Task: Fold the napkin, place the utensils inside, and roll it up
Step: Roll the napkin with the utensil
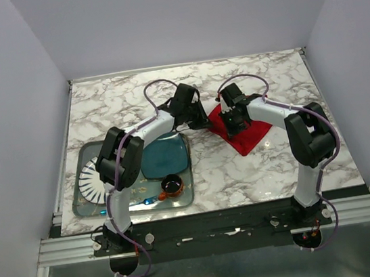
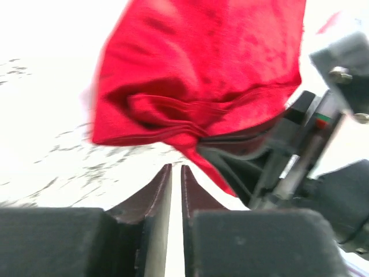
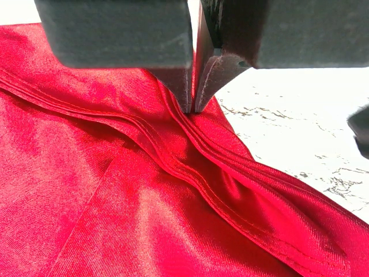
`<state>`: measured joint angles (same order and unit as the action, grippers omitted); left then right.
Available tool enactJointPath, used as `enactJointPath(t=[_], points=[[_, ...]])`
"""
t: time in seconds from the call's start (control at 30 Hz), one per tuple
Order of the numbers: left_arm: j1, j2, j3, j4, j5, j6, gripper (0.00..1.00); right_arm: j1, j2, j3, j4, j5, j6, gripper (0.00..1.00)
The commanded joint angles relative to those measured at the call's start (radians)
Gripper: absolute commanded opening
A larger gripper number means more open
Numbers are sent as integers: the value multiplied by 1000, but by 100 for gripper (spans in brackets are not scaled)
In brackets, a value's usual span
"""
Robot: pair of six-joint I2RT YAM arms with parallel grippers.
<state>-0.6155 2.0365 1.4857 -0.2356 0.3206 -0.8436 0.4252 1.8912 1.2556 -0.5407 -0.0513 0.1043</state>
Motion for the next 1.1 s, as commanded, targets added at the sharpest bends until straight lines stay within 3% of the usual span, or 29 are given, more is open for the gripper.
enactJointPath(t=[0.0,0.07,0.2,0.63,1.07], points=[[28,-32,-54,-57,-69,29,16,-11,85,-32,-19,27,-20,12],[34,-16,-61,-54,-49,25,9,-11,86,-28,-19,27,-23,12],[40,17,-48,-59,-49,24,6,-11,88,-21,-21,24,-28,12],[42,136,94,-39,-31,11,4,-11,101,-13,-24,24,-37,12],[37,156,120,7,6,-25,4,-9,112,2,-36,30,-43,12]])
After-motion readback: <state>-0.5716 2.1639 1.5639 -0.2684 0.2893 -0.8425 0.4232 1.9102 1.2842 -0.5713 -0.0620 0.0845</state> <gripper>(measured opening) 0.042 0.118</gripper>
